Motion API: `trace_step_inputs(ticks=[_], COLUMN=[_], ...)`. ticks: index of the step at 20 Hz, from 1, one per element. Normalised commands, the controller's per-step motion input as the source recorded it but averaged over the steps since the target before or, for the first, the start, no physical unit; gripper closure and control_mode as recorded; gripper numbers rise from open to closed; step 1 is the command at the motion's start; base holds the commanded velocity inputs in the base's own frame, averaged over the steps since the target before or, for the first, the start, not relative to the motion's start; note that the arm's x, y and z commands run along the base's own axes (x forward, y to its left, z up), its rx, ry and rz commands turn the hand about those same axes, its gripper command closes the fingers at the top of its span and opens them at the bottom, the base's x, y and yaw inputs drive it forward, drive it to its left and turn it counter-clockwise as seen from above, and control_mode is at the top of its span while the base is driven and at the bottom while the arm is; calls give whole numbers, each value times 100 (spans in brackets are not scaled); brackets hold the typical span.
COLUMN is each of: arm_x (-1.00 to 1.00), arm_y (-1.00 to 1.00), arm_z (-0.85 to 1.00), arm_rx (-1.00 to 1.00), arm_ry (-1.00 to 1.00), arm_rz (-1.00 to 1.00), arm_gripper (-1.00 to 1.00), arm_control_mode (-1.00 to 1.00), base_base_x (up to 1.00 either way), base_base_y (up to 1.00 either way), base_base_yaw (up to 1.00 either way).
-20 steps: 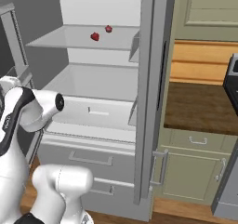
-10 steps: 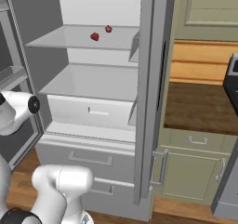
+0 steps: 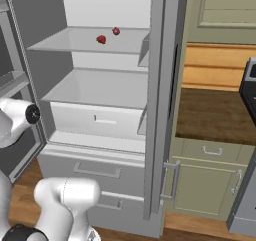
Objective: Take the strawberry from the fridge and place it on top of the pancake, located on the dining counter.
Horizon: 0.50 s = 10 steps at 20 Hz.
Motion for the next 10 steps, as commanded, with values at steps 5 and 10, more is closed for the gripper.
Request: trace_step_inputs(ticks=[5, 10], arm_x=[-17, 7], arm_y=[-85, -100], arm_z=[33, 15], arm_rx=[12, 6], arm_ry=[0, 0], arm_rz=[-13, -6], arm_gripper=[-100, -100], arm_control_mode=[-100, -100], base_base_x=[0, 0], base_base_y=[0, 0], base_base_yaw=[0, 0])
